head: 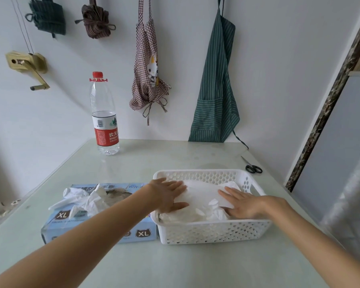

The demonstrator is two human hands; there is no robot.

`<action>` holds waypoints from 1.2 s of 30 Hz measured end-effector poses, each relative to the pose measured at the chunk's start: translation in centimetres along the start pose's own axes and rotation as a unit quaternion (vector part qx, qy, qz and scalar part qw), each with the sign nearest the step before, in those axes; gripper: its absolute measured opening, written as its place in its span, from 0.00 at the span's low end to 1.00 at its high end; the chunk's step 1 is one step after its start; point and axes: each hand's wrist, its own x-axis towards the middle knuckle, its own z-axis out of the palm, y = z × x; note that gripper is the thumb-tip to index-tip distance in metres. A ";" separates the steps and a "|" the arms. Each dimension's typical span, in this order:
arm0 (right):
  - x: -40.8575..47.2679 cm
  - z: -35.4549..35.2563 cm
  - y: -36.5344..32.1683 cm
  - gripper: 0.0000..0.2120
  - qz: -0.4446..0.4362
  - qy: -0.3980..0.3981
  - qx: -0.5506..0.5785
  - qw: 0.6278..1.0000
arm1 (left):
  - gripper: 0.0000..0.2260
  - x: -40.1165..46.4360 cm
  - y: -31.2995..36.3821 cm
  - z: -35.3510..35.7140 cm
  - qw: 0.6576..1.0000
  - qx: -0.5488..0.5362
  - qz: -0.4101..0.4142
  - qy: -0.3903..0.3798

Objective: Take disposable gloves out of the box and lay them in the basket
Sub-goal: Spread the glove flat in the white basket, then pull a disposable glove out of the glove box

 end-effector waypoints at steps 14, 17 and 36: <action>-2.0 -1.7 1.0 0.15 -0.099 0.218 0.244 0.940 | 0.34 -3.7 -1.3 -1.9 0.998 -0.049 -0.009 0.034; -2.5 -1.5 -0.3 0.12 -0.102 0.189 0.270 0.939 | 0.38 -3.9 -1.4 -1.7 0.999 -0.043 -0.012 -0.012; -3.5 -1.4 -1.9 0.09 -0.183 0.110 0.487 0.847 | 0.41 -3.8 -1.6 -1.6 0.994 -0.058 -0.023 0.093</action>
